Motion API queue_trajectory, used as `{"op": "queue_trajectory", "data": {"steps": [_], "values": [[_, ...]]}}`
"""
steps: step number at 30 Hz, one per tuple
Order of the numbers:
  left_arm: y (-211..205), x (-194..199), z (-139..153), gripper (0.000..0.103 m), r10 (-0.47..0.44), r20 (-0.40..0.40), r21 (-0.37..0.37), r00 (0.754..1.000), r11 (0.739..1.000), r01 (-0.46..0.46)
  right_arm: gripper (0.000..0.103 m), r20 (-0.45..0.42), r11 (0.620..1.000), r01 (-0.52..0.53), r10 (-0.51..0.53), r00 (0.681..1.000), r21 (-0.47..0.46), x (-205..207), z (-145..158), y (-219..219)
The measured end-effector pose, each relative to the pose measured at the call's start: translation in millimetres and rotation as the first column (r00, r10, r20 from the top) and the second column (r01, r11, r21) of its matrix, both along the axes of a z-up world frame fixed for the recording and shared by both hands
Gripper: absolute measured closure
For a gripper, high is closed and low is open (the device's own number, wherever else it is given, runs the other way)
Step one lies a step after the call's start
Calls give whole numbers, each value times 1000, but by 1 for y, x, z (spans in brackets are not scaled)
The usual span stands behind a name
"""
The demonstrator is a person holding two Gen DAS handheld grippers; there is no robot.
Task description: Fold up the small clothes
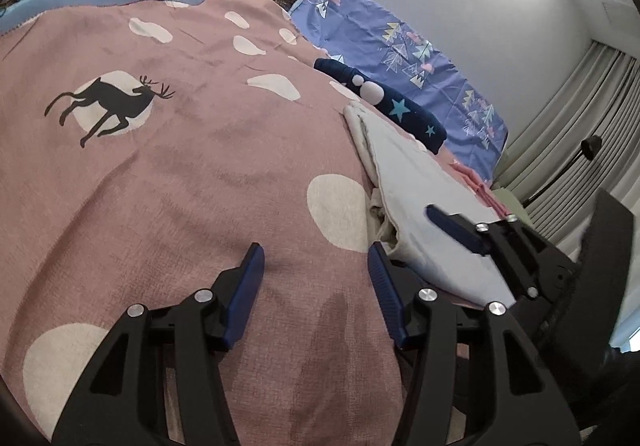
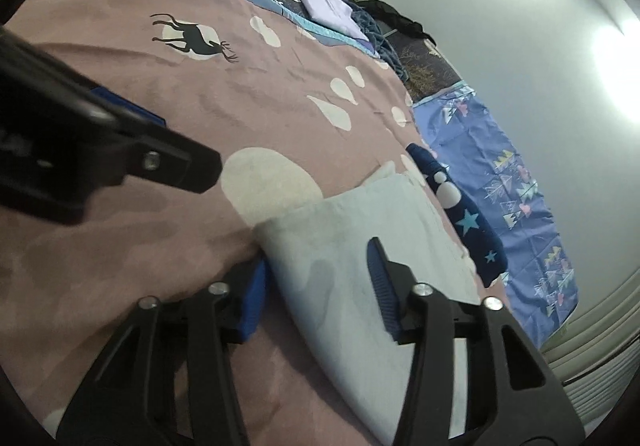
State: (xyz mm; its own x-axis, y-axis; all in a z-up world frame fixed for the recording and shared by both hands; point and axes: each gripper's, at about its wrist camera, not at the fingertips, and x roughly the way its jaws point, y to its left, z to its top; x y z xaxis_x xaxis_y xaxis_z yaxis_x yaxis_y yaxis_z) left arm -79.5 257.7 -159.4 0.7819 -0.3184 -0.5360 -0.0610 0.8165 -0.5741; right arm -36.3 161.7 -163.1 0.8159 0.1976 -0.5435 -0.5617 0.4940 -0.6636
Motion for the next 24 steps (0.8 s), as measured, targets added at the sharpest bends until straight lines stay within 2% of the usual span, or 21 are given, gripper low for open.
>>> {"op": "queue_trajectory", "data": {"steps": [1, 2, 4, 6, 8, 10, 11, 13, 15, 17, 18, 20, 21, 22, 23, 24], "values": [[1, 0, 0, 48, -1, 2, -10, 1000, 1000, 1, 101, -24, 1000, 1, -1, 1000, 3, 2, 0, 0], [2, 0, 0, 48, -1, 2, -19, 1000, 1000, 1, 100, -40, 1000, 16, -15, 999, 22, 7, 2, -2], [5, 1, 3, 48, -8, 7, -35, 1000, 999, 9, 100, -69, 993, 1, 7, 998, 118, 8, 16, -12], [10, 4, 17, 48, -63, 70, -81, 996, 994, 69, 100, -90, 977, 12, 8, 996, 213, 9, 31, -24], [13, 14, 33, 47, -122, 121, -105, 985, 985, 135, 100, -181, 945, 61, -2, 984, 321, 20, 46, -38], [14, 42, 45, 44, -189, 145, -109, 971, 972, 206, 100, -246, 924, 98, -5, 969, 370, 28, 51, -45], [13, 56, 47, 38, -206, 134, -107, 969, 970, 220, 100, -267, 917, 112, -7, 964, 383, 30, 51, -47], [9, 95, 41, 37, -271, 89, -128, 959, 951, 280, 100, -270, 913, 119, -10, 963, 391, 28, 49, -46], [2, 143, 24, 37, -313, 6, -187, 950, 933, 309, 100, -271, 910, 123, -12, 962, 397, 25, 49, -45], [-9, 182, 4, 37, -372, -53, -267, 927, 900, 346, 100, -283, 899, 140, -18, 959, 414, 26, 50, -46], [-10, 193, 0, 41, -372, -55, -281, 927, 896, 343, 100, -294, 893, 149, -20, 955, 424, 28, 52, -46], [-17, 214, 0, 73, -370, -30, -299, 929, 890, 344, 100, -308, 887, 159, -20, 951, 434, 30, 54, -46], [-19, 221, 0, 98, -364, -38, -326, 931, 885, 333, 100, -310, 889, 157, -18, 950, 430, 29, 54, -43], [-17, 227, 2, 98, -357, -33, -357, 934, 877, 322, 100, -306, 893, 145, -9, 952, 425, 26, 54, -40], [-15, 226, 11, 98, -336, 13, -356, 942, 879, 318, 100, -298, 899, 116, 16, 955, 421, 20, 55, -35], [-14, 222, 20, 99, -322, 58, -325, 945, 889, 323, 100, -289, 909, 85, 40, 956, 408, 13, 53, -29]]}}
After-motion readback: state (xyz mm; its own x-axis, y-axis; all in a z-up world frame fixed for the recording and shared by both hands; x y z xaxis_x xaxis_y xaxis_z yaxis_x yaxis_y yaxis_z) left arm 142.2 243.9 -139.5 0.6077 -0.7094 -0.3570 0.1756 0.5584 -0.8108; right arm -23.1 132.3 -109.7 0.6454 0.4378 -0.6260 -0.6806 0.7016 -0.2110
